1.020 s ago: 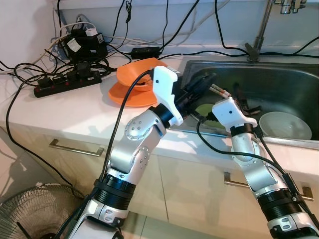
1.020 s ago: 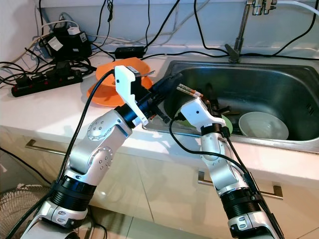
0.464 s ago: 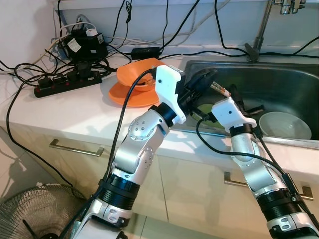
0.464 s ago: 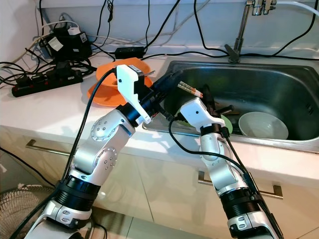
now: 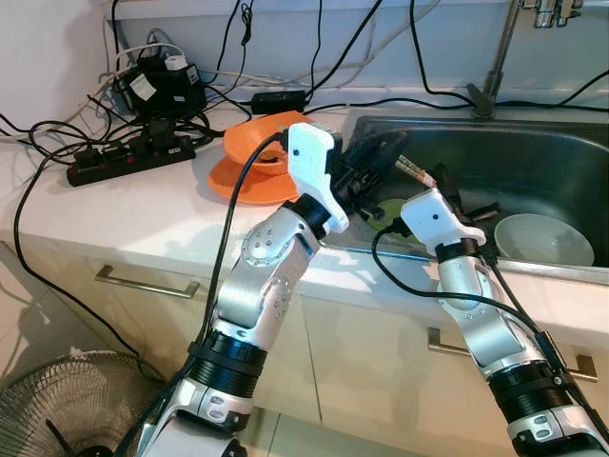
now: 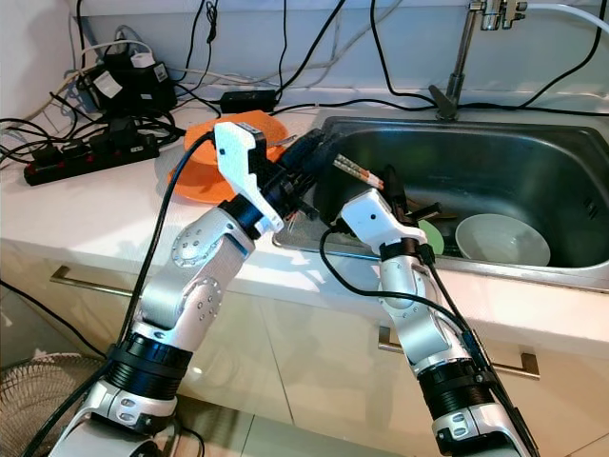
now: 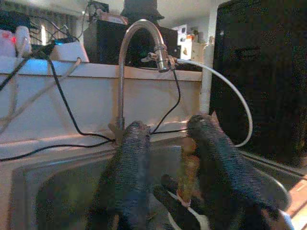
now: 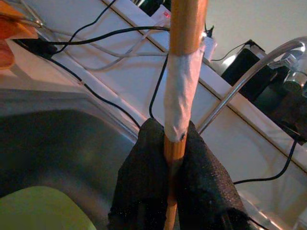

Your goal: Kitchen organization

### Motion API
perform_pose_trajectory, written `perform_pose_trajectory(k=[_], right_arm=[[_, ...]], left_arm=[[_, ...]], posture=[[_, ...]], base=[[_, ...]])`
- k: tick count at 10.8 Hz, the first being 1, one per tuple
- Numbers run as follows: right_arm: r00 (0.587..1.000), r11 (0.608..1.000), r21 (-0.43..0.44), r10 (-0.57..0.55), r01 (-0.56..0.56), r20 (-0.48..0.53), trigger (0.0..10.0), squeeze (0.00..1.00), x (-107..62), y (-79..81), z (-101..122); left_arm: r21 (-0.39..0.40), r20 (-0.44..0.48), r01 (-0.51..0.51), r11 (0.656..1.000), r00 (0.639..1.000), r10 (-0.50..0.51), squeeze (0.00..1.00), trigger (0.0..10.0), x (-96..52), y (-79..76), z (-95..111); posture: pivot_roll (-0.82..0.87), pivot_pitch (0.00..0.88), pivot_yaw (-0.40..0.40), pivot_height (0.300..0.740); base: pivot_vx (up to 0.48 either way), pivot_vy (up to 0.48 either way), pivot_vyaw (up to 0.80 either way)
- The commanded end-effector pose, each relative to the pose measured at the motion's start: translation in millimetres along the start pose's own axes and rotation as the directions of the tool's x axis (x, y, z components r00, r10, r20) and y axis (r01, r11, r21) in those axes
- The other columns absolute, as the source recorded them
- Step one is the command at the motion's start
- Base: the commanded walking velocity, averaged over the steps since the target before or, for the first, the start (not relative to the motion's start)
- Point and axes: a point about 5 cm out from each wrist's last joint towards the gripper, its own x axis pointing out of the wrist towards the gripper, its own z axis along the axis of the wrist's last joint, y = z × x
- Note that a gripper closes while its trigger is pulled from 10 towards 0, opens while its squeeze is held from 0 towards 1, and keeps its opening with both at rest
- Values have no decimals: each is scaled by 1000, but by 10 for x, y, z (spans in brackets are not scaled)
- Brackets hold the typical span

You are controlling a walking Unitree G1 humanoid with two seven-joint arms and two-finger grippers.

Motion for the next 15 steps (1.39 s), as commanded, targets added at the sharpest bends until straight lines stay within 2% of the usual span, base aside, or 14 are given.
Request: perform_pose_trajectory(k=[1,3,5,6,10,11,12,13,14,15], right_arm=[[1000,1000,19,10,-10,29,0,0,36,30,78],[999,1000,25,17,-18,31,0,0,38,50,92],[999,999,32,30,-32,41,0,0,37,71,119],[999,999,36,31,-32,35,0,0,41,63,111],[999,989,142,-39,41,-15,0,0,152,-131,91],[998,981,181,-55,62,-43,9686,0,193,-185,78],[996,975,209,-63,74,-55,10000,0,238,-234,74],[994,965,248,-62,82,-85,10000,0,315,-302,37],[982,939,326,-53,110,-179,10000,0,428,-370,-61],[978,925,360,-46,119,-206,10000,0,452,-379,-83]], left_arm=[[-21,20,19,1000,1000,-18,1000,10000,-13,-7,61],[-95,29,86,992,996,-84,1000,10000,-15,-91,76],[-144,49,100,985,994,-94,1000,10000,-25,-105,103],[-97,52,50,994,998,-45,0,10000,-34,-42,131],[-66,98,-170,983,980,176,0,10000,-111,286,204],[-79,97,-212,974,971,220,0,10000,-154,342,188],[-57,66,-243,968,967,247,0,10000,-205,384,138],[-19,-7,-277,961,961,277,0,10000,-276,433,30],[39,-168,-284,958,943,287,0,10000,-411,494,-191],[57,-211,-279,959,935,285,0,10000,-450,506,-249]], posture=[[18,0,124,740],[22,0,124,740],[22,0,124,740],[23,0,121,740],[23,0,113,740],[20,0,113,740],[19,0,111,740],[17,0,107,740],[25,1,100,740],[25,1,100,740]], base=[[0,0,0],[0,0,0],[0,0,0],[0,0,0],[0,0,0],[0,0,0],[0,0,0],[0,0,0],[0,0,0],[0,0,0]])
